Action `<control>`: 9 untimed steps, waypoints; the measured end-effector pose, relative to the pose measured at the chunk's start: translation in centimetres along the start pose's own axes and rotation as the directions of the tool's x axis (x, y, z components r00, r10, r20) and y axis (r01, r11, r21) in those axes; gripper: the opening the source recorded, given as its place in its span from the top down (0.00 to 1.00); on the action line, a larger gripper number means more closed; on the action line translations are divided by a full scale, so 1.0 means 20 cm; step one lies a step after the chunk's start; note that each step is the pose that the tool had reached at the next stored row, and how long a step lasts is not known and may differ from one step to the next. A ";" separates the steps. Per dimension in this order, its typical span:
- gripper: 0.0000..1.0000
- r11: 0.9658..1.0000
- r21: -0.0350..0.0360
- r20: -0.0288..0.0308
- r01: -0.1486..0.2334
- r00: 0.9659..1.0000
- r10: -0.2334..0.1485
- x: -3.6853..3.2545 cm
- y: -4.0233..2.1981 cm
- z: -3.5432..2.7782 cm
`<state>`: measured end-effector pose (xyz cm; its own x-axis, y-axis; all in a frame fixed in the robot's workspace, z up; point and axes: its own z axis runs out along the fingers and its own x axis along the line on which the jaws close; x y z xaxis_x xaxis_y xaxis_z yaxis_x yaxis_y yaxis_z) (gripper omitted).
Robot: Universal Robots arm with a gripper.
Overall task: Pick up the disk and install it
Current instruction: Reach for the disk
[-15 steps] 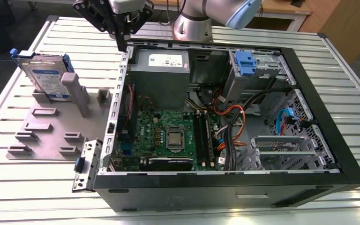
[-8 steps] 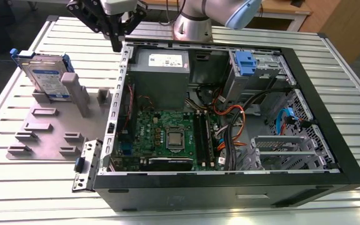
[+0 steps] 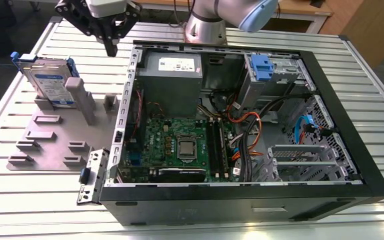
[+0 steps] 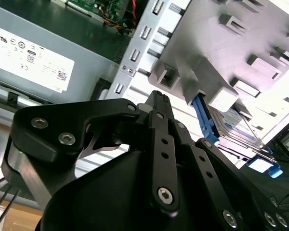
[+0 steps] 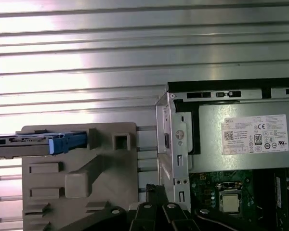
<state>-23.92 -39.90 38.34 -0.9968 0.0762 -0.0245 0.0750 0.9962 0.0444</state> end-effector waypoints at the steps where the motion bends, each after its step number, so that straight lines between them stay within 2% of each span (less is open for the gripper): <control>1: 0.89 1.000 0.000 0.000 0.000 1.000 0.000 0.015 -0.001 0.001; 9: 0.89 1.000 0.000 0.000 0.000 1.000 0.000 0.115 -0.009 0.008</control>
<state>-26.22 -39.89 38.12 -0.9968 0.0762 -0.0245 0.0751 0.9962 0.0444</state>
